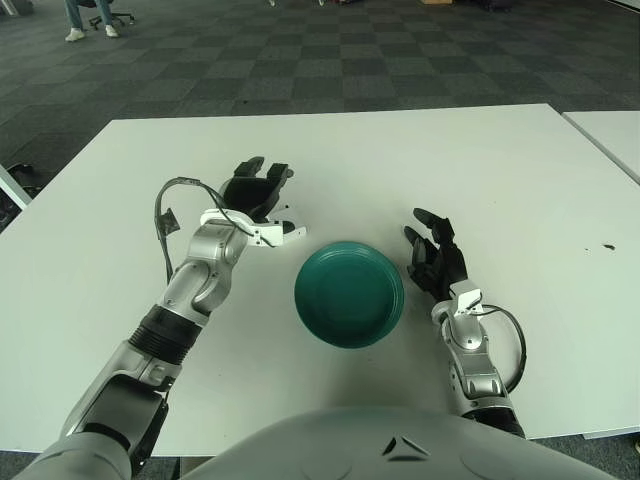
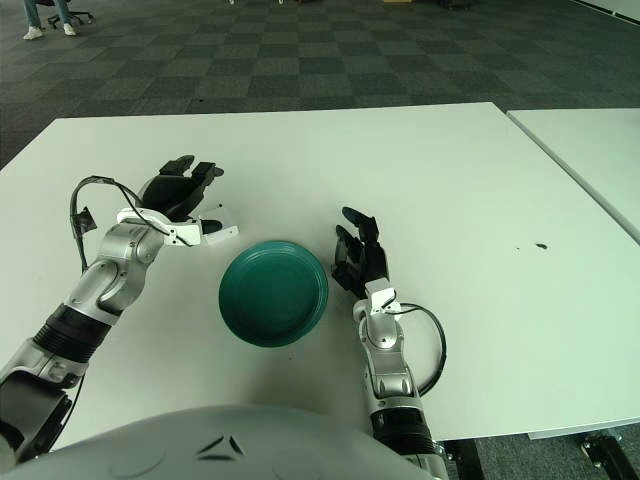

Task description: Put the charger into the plate.

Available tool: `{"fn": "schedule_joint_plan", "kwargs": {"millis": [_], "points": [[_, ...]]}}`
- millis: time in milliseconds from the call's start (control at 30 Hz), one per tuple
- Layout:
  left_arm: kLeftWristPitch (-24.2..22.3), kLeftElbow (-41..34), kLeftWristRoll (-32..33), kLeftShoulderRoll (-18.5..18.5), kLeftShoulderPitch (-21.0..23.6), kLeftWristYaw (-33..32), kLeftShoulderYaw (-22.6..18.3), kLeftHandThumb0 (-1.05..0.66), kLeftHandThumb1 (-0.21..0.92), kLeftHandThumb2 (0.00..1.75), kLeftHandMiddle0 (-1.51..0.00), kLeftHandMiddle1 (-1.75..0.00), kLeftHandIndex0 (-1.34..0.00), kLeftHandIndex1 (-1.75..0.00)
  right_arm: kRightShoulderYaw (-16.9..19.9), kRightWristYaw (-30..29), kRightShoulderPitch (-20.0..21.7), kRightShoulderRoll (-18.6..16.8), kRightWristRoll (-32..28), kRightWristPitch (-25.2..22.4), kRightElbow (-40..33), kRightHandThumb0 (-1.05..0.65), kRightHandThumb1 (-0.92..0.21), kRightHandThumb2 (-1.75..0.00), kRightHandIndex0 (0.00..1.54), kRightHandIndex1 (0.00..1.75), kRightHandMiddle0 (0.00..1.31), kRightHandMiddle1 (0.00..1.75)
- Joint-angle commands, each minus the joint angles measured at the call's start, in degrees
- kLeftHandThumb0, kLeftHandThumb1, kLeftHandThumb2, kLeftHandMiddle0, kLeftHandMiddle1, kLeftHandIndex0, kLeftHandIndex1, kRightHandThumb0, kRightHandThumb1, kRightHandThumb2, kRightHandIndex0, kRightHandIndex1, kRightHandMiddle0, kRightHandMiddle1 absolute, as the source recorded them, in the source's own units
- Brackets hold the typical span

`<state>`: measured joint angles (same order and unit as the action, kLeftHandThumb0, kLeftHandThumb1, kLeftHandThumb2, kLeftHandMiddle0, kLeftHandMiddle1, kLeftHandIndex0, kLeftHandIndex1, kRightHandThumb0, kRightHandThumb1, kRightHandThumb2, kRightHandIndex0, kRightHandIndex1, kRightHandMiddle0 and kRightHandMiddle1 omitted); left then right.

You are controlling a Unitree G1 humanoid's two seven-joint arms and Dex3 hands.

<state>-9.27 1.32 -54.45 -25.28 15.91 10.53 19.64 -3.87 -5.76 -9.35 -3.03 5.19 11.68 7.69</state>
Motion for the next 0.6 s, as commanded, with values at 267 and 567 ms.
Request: {"fn": "schedule_joint_plan", "kwargs": {"millis": [267,567], "points": [[0.2,3.1,0.8,-0.8,0.5,-0.7,0.0,-1.05,0.92,0.57,-0.07,0.0,-0.03,-0.85,0.1,0.4,-4.6,-0.2,-0.4,-6.3,6.3,-0.68,-0.92,-0.85,0.53,0.03,0.03,0.84],[0.1,5.7,2.1,-0.2,1.2,-0.1,0.5,-1.05,0.92,0.6,-0.07,0.0,0.0,-0.83,0.0,0.5,-4.8,0.0,-0.3,-6.2,5.9,-0.68,-0.92,-0.86,0.53,0.03,0.03,0.84]]}}
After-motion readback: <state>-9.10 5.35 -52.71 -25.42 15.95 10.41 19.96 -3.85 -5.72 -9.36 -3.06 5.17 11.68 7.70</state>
